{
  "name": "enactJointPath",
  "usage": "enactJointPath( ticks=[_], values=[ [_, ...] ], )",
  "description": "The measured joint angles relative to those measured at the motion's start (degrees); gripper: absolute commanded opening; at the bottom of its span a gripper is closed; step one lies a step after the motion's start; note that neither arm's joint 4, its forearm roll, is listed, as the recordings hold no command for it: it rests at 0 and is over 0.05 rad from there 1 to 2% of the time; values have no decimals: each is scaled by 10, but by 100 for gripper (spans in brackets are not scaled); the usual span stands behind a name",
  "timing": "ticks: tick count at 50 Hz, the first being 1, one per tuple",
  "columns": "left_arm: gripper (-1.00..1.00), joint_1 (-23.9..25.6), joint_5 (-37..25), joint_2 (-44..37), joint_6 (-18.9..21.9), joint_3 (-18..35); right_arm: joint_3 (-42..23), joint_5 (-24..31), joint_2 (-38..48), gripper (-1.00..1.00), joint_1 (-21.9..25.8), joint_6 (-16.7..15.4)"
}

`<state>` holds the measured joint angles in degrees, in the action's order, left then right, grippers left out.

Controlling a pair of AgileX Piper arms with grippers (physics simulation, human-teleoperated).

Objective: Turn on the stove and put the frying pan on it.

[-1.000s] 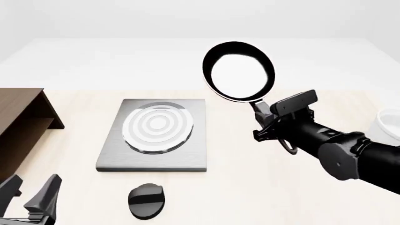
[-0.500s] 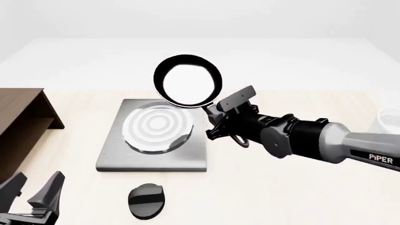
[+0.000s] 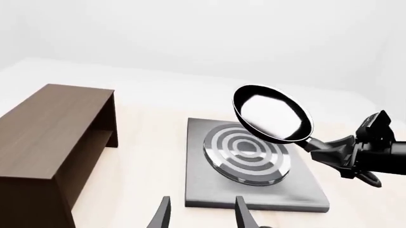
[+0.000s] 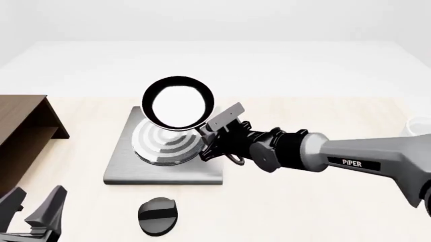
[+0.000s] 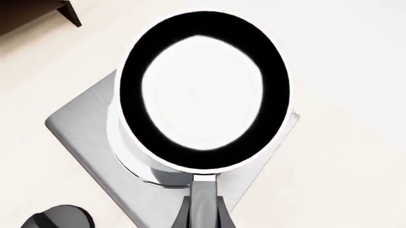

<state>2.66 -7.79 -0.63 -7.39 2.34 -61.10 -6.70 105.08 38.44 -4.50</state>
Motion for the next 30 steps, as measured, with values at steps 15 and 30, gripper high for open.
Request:
enactJointPath(
  ticks=[15, 30],
  values=[
    [100, 1, -12, 5, 0, 2, -4, -19, 43, -100, 16, 2],
    [100, 1, -17, 6, -1, 3, 12, -50, 76, 100, 22, -1]
  ],
)
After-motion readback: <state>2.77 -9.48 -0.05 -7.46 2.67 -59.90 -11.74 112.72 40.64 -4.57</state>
